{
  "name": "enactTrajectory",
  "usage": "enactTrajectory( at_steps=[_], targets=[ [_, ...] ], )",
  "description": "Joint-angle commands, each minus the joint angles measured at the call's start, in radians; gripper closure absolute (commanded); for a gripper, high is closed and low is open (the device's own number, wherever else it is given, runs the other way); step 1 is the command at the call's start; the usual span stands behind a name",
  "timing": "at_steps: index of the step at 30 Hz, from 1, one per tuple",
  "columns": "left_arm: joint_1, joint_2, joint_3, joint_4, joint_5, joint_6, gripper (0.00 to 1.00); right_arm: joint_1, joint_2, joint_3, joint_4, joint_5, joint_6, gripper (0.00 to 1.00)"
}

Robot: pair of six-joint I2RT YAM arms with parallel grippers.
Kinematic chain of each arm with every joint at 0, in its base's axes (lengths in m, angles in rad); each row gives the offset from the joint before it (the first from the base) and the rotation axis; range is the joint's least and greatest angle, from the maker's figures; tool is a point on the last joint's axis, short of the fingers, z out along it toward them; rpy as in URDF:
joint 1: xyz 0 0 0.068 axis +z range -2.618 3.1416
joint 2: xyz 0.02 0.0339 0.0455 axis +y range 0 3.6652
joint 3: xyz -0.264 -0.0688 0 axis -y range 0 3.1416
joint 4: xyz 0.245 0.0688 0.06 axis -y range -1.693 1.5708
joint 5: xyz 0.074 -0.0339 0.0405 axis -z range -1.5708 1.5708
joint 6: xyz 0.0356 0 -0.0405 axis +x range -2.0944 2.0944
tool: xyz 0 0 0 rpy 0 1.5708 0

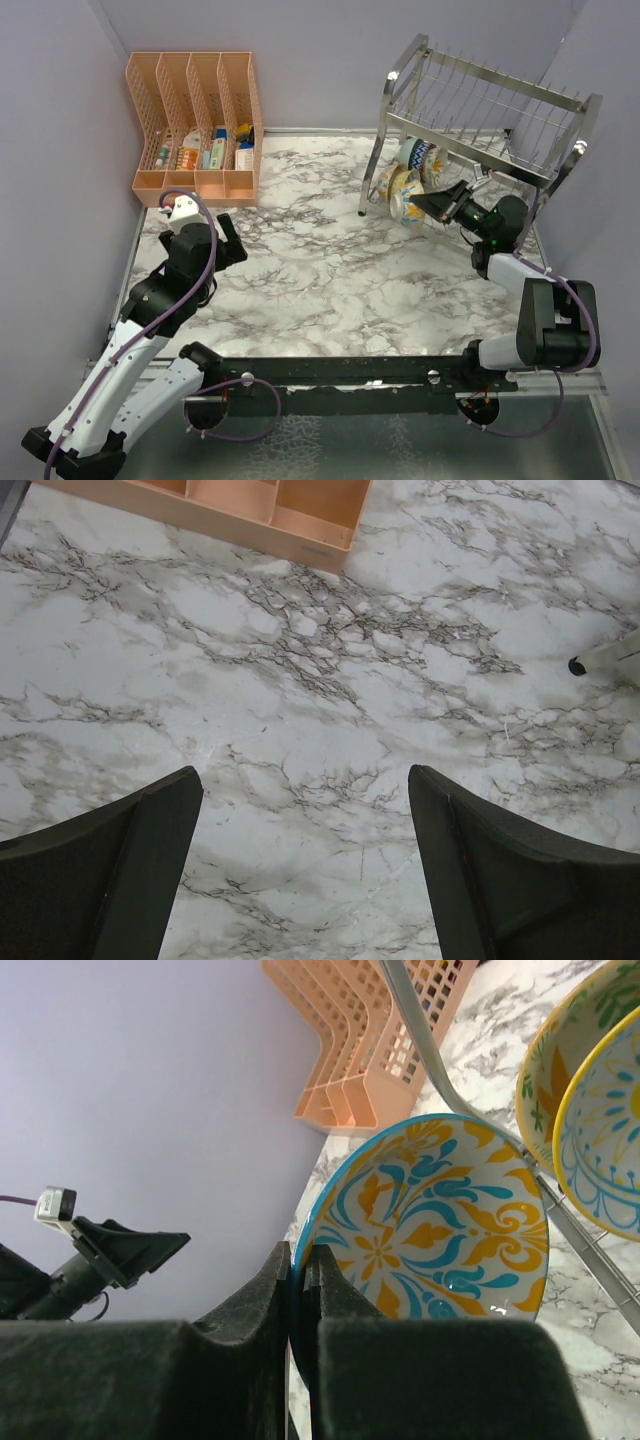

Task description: Load the bowls into the dish rack

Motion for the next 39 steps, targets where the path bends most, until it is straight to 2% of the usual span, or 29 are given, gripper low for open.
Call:
enactTrajectory(
  at_steps=[1, 7, 13, 24, 29, 33, 39],
  targets=[
    [0.006, 0.005, 0.026, 0.016, 0.013, 0.007, 0.13, -0.056, -0.011, -0.036, 0.158, 0.083, 0.084, 0.99],
    [0.006, 0.01, 0.021, 0.018, 0.015, 0.005, 0.13, -0.066, -0.005, -0.077, 0.212, 0.134, 0.102, 0.99],
    [0.006, 0.011, 0.015, 0.021, 0.01, 0.006, 0.13, -0.067, 0.035, -0.111, 0.357, 0.131, 0.165, 0.99],
    [0.006, 0.015, 0.017, 0.023, 0.014, 0.01, 0.13, -0.067, -0.062, -0.148, 0.284, 0.356, 0.064, 0.99],
    [0.006, 0.02, 0.02, 0.03, 0.02, 0.01, 0.13, -0.067, -0.042, -0.142, 0.254, 0.411, 0.055, 0.99],
    [0.006, 0.023, 0.021, 0.031, 0.018, 0.014, 0.13, -0.067, 0.018, -0.171, 0.339, 0.456, 0.083, 0.99],
    [0.006, 0.038, 0.038, 0.028, 0.018, 0.024, 0.13, -0.067, 0.159, -0.191, 0.564, 0.487, 0.142, 0.99]
  ],
)
